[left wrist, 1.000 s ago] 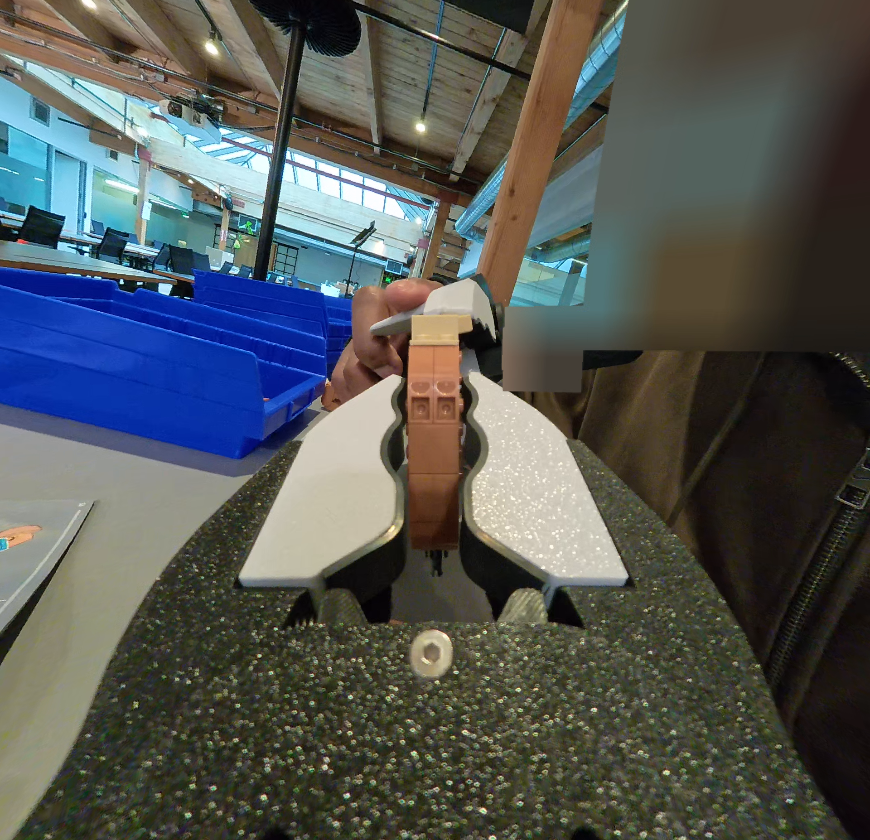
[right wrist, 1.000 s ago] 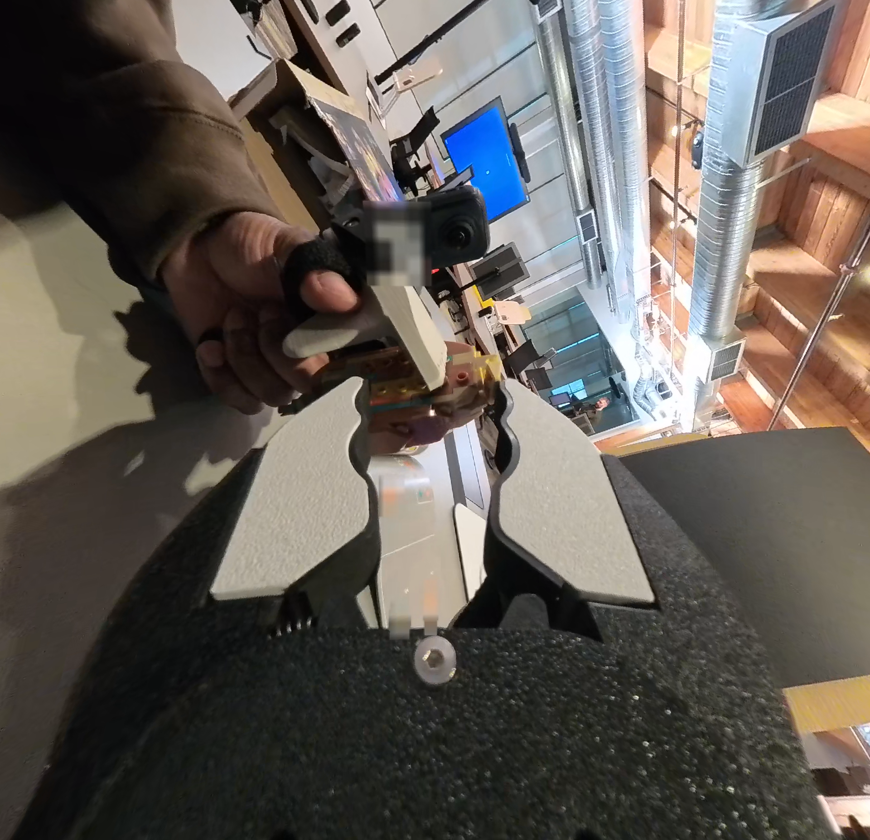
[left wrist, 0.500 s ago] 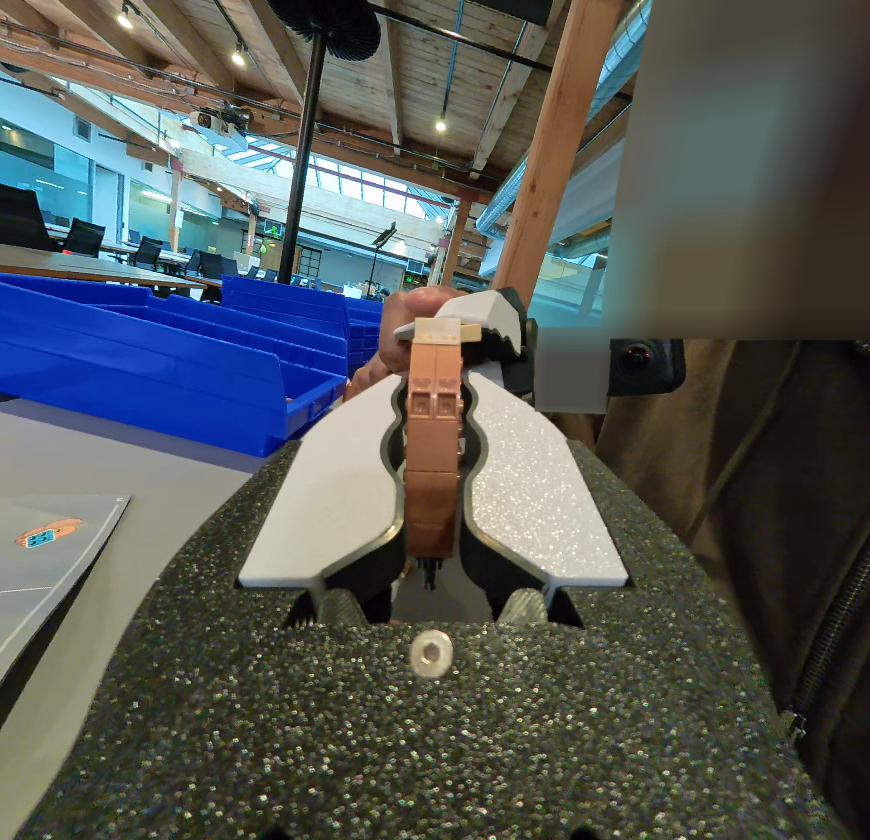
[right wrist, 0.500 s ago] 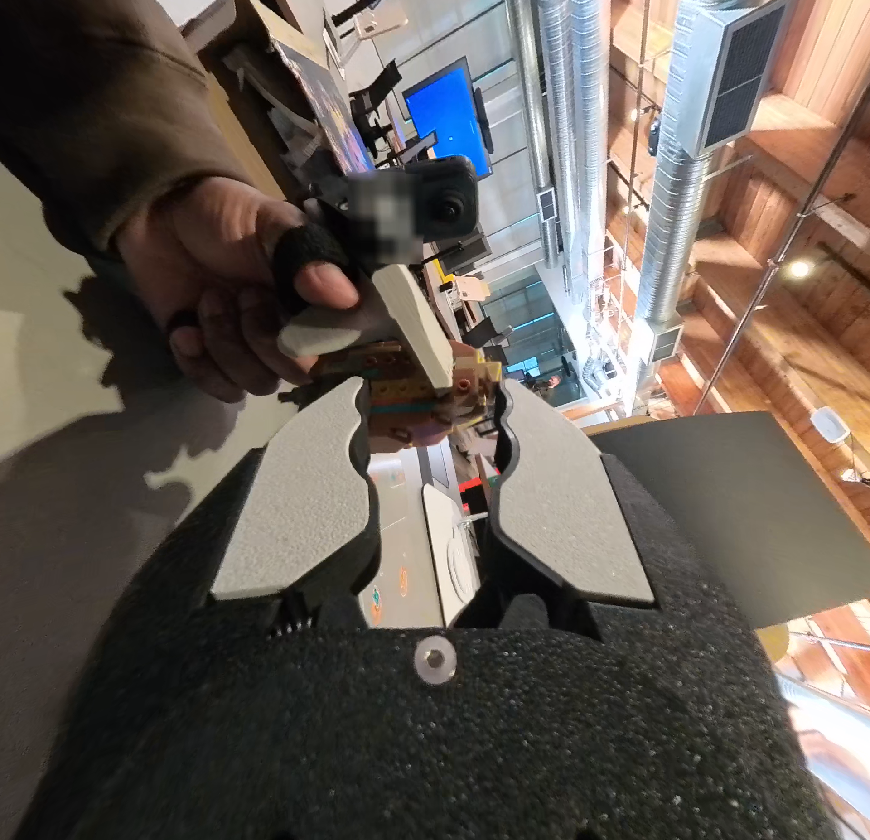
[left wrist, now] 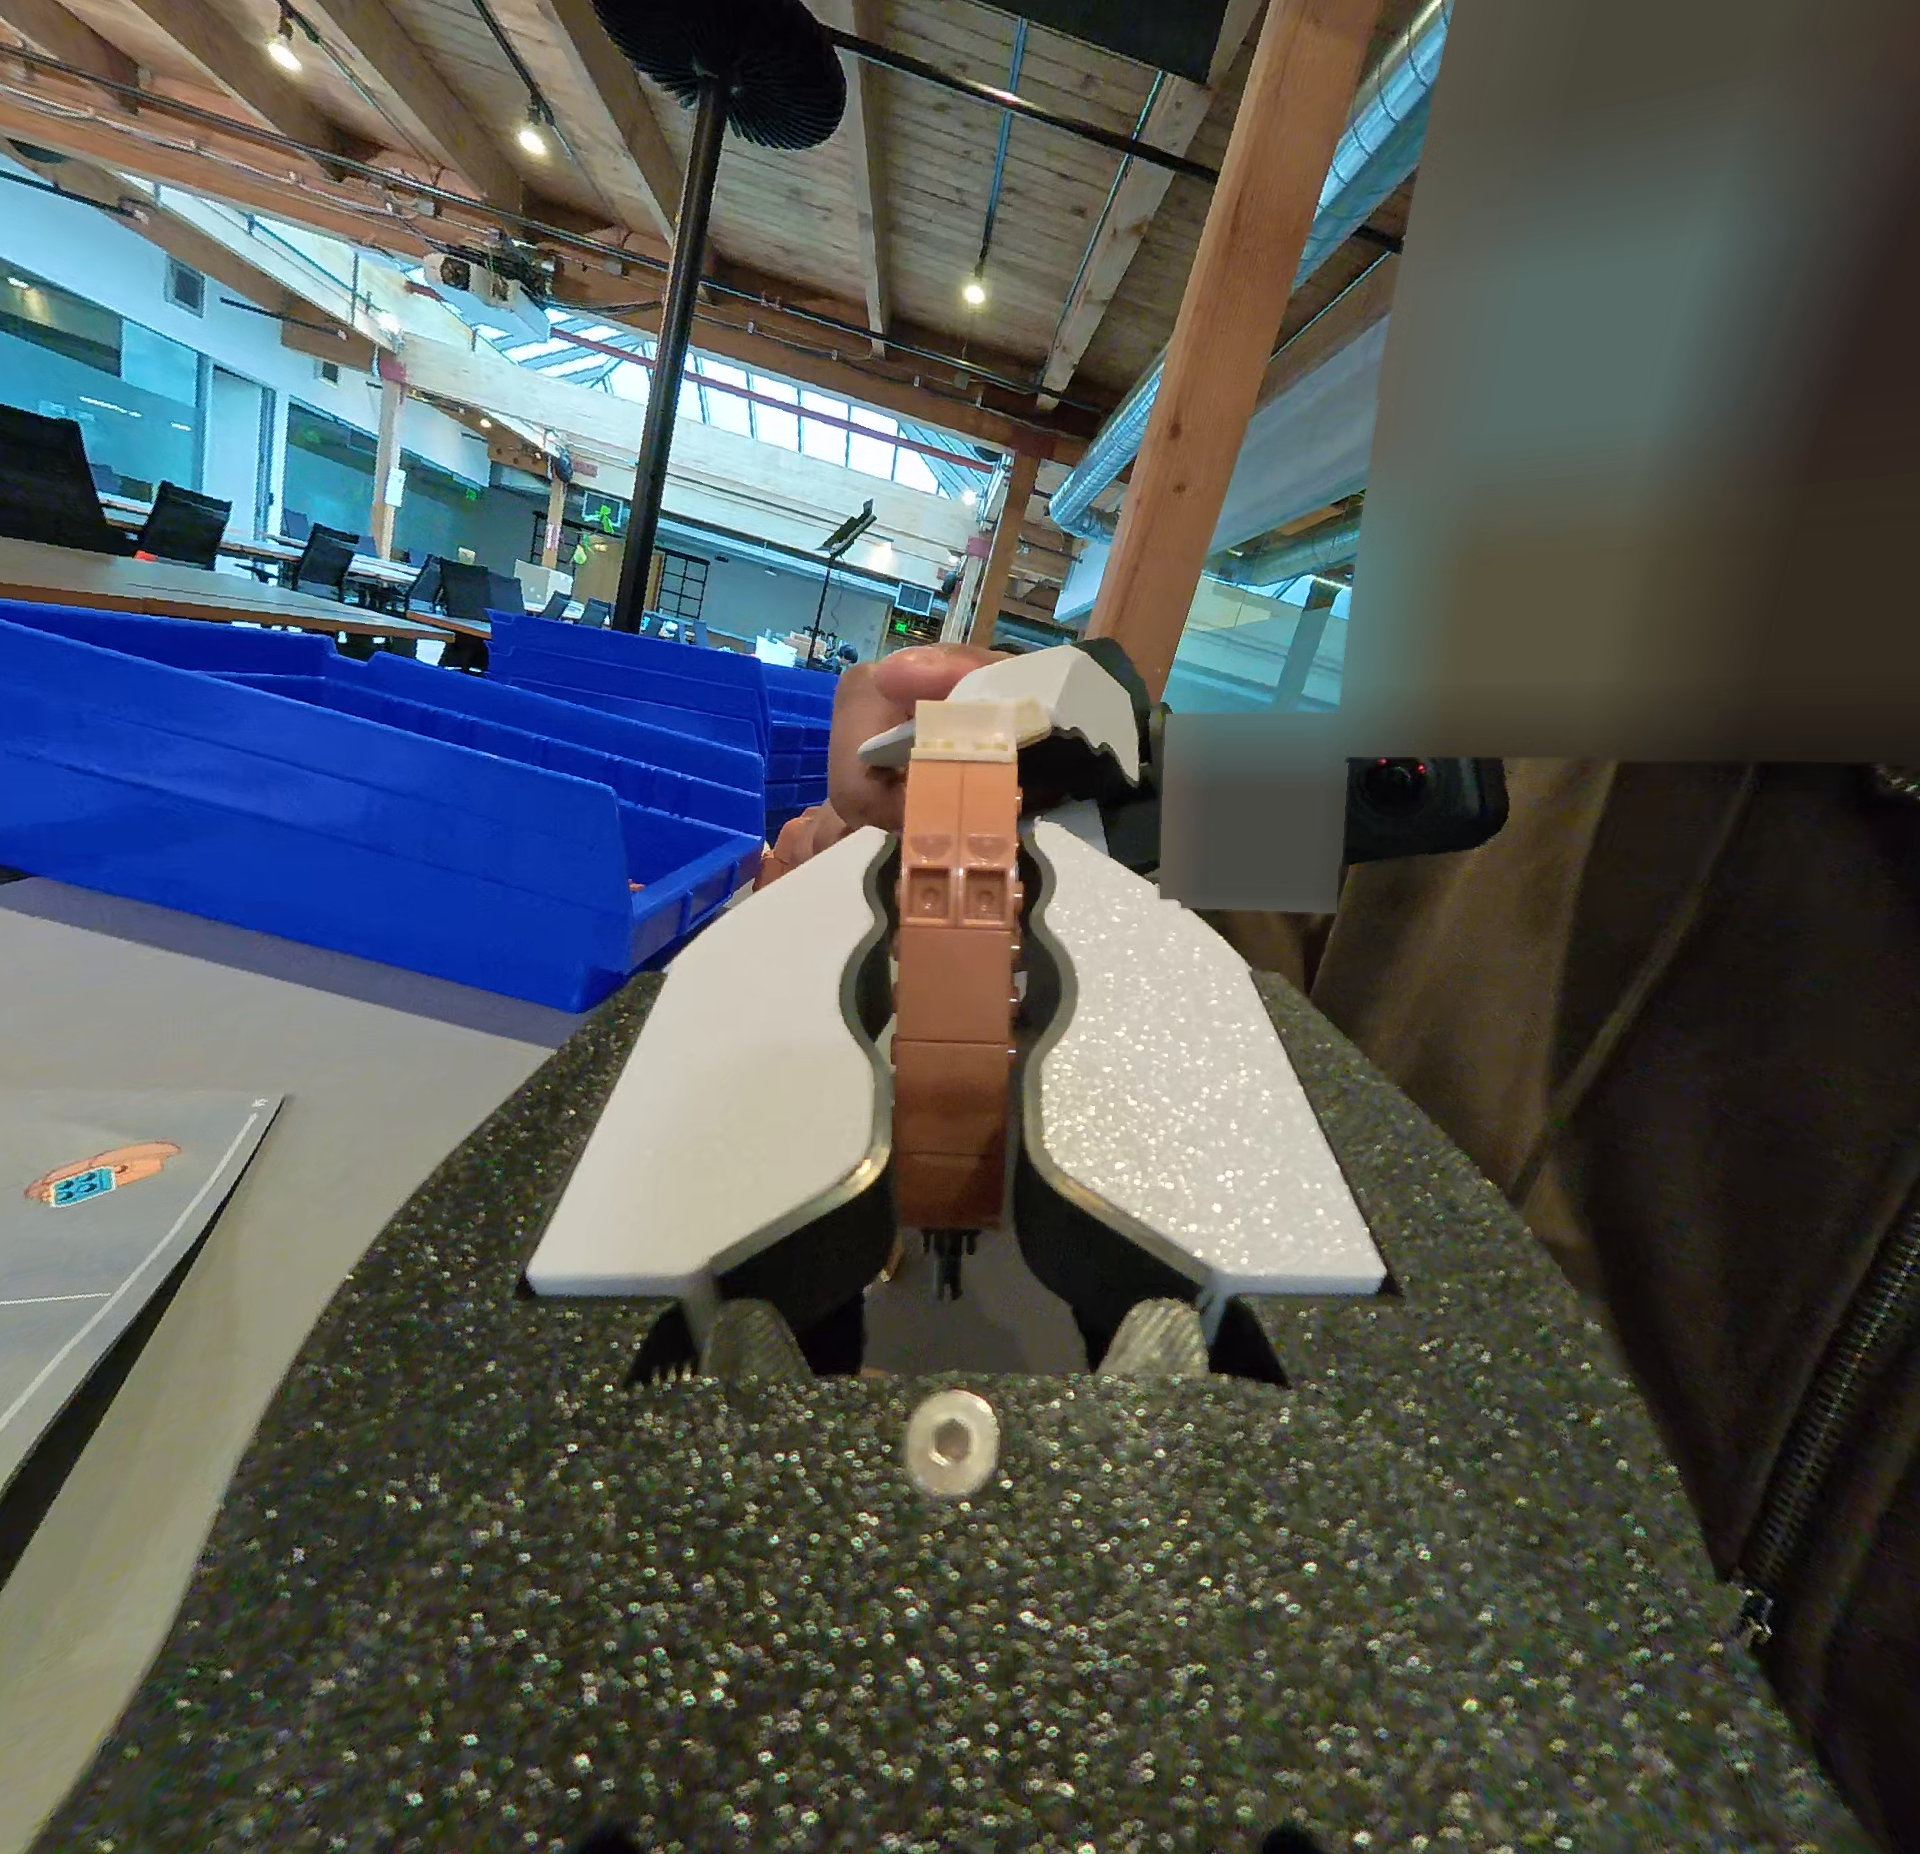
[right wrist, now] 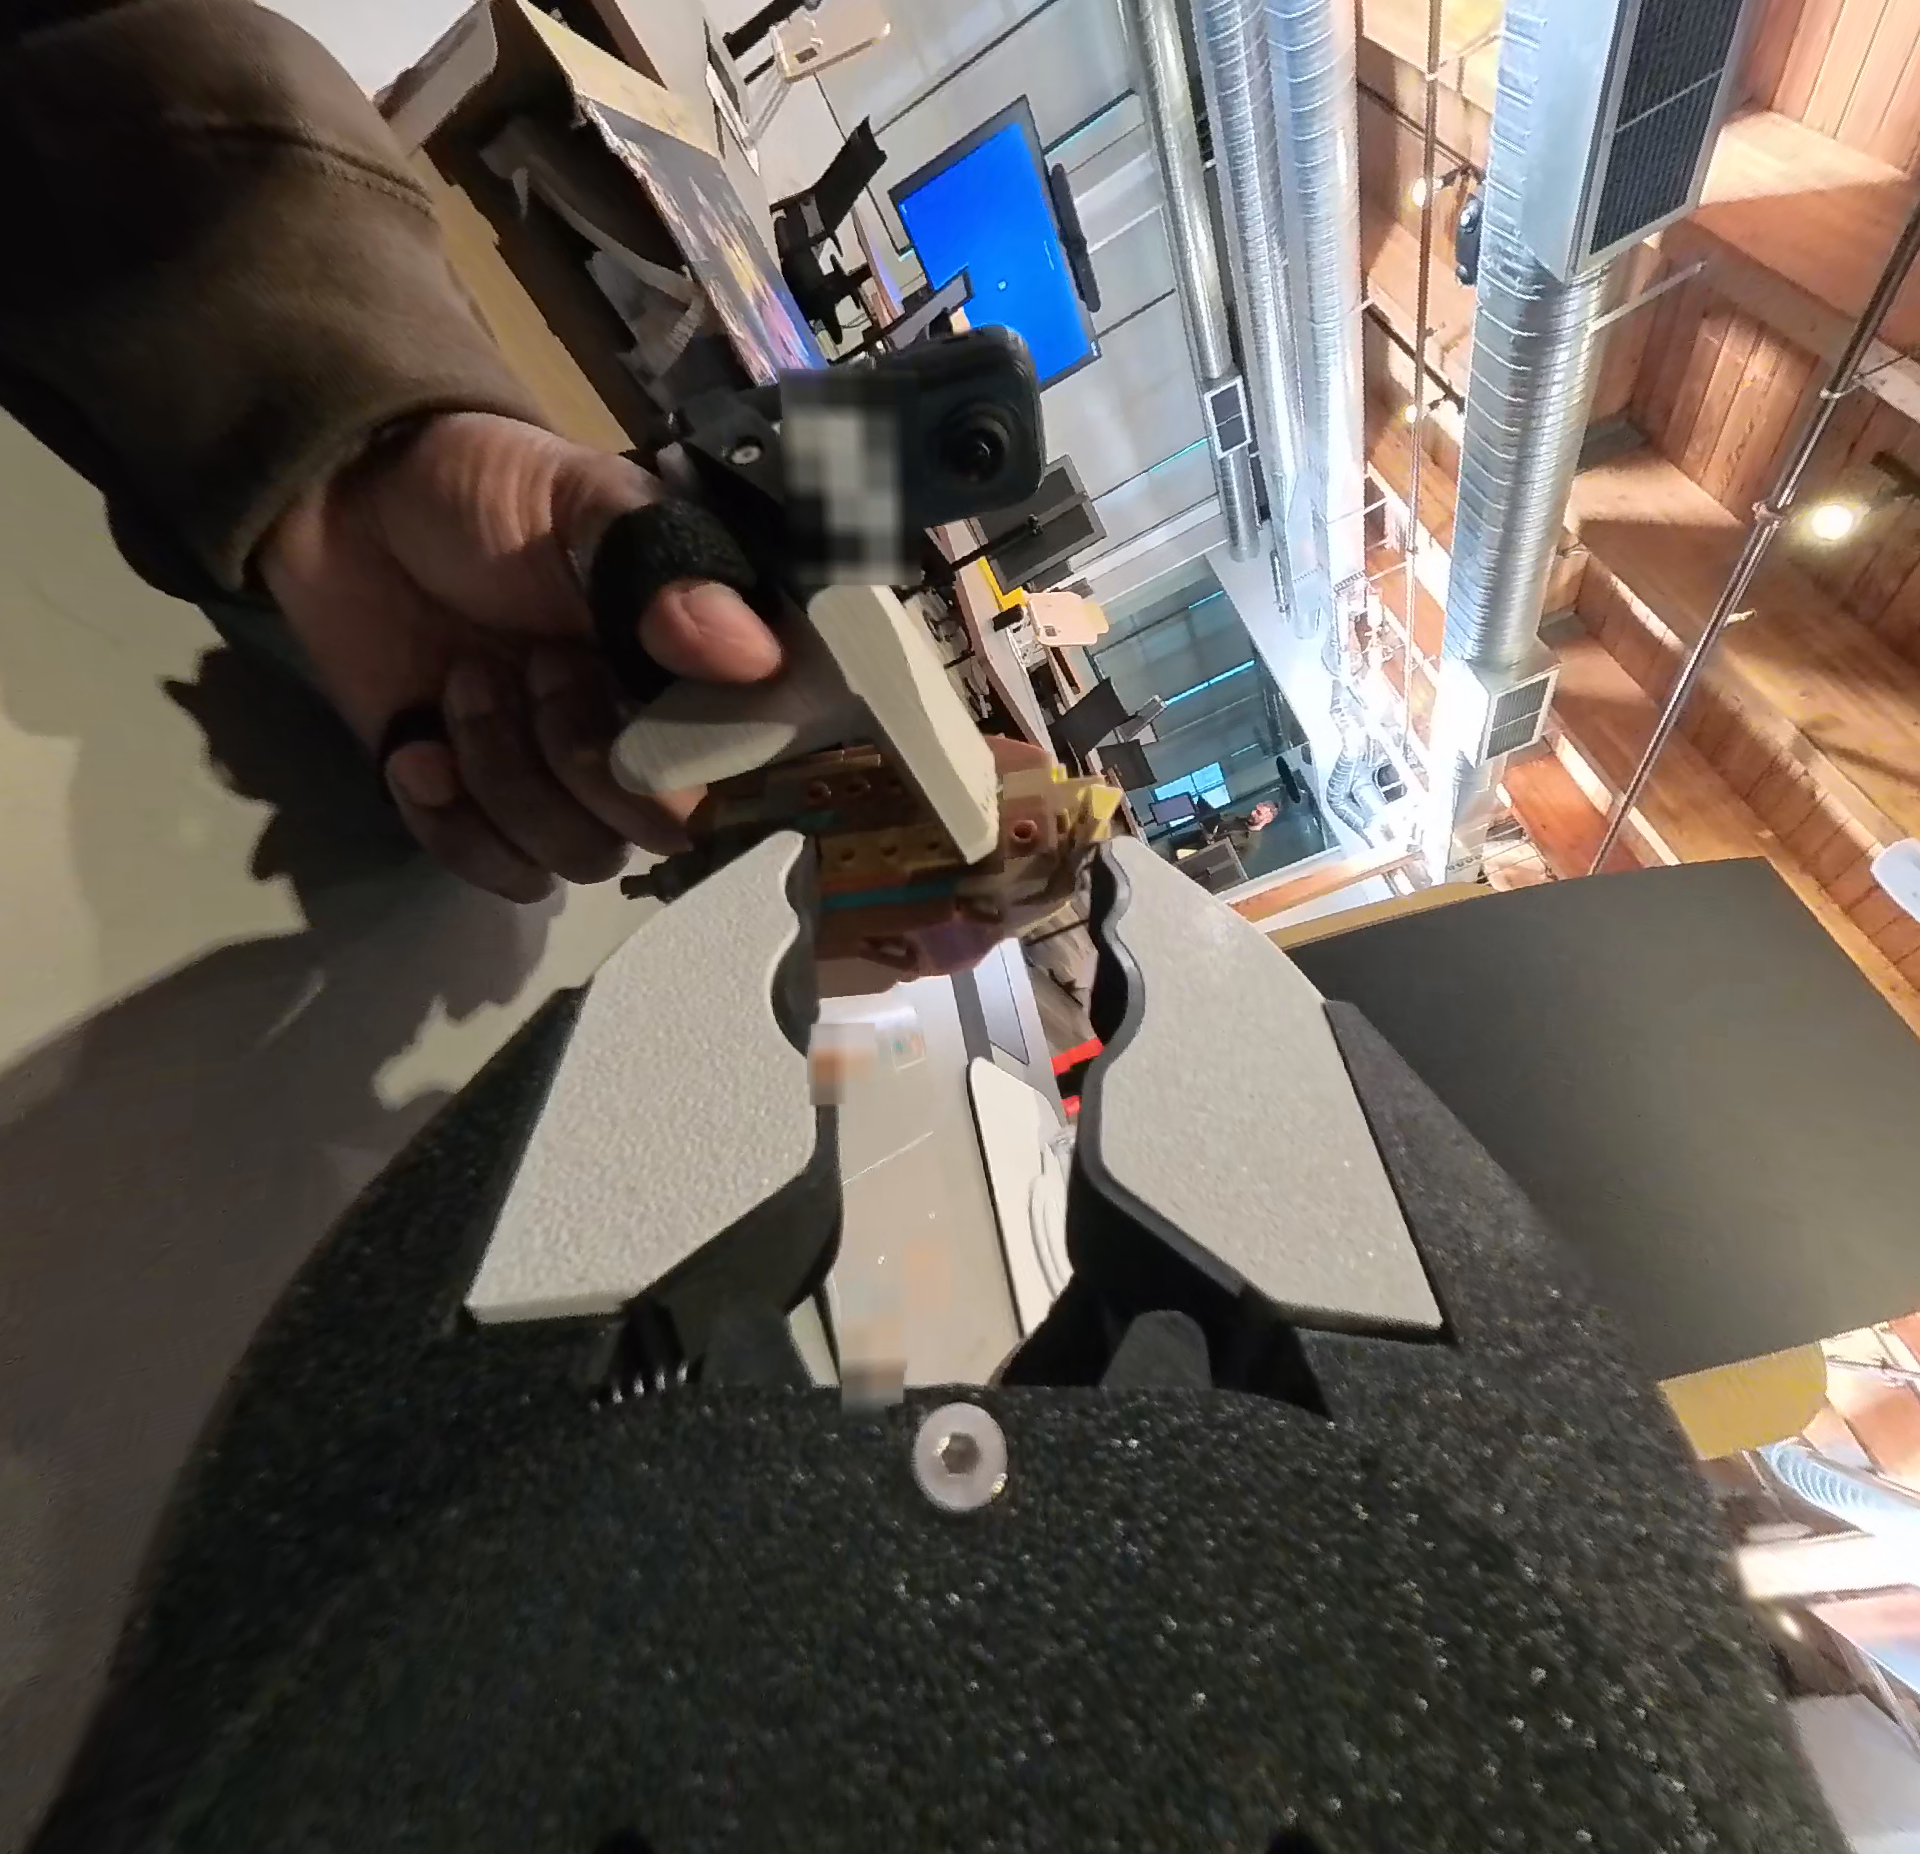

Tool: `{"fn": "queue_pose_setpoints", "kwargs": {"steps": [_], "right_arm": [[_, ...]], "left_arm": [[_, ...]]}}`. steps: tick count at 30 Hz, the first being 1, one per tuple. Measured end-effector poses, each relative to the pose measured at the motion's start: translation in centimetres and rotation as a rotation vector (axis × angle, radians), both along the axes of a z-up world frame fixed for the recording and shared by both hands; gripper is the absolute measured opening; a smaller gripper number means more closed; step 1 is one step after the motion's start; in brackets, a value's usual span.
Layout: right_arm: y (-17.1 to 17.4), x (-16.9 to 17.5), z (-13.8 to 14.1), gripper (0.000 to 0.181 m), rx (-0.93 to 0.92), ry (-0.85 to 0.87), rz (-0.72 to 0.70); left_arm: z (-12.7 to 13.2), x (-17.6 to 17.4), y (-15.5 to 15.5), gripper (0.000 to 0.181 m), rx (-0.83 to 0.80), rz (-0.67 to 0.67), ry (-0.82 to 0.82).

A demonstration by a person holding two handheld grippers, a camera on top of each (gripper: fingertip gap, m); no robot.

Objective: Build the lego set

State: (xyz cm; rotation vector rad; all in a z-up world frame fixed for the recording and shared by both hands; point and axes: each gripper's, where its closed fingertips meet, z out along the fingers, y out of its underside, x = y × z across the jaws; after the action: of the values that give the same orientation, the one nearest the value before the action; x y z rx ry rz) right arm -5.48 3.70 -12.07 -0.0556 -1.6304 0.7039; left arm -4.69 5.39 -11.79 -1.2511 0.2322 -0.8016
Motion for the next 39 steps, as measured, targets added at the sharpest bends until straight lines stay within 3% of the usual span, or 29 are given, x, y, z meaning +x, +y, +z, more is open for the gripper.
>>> {"fn": "queue_pose_setpoints", "kwargs": {"steps": [27, 39], "right_arm": [[0.9, -0.5, -0.6, 0.050, 0.020, -0.021, -0.040], [8.1, 1.8, 0.5, 0.045, -0.257, -0.093, -0.131]], "left_arm": [[-0.4, -1.2, 0.5, 0.022, -0.035, 0.048, -0.033], [-0.7, -3.1, 0.8, 0.022, -0.055, 0.142, -0.023]]}}
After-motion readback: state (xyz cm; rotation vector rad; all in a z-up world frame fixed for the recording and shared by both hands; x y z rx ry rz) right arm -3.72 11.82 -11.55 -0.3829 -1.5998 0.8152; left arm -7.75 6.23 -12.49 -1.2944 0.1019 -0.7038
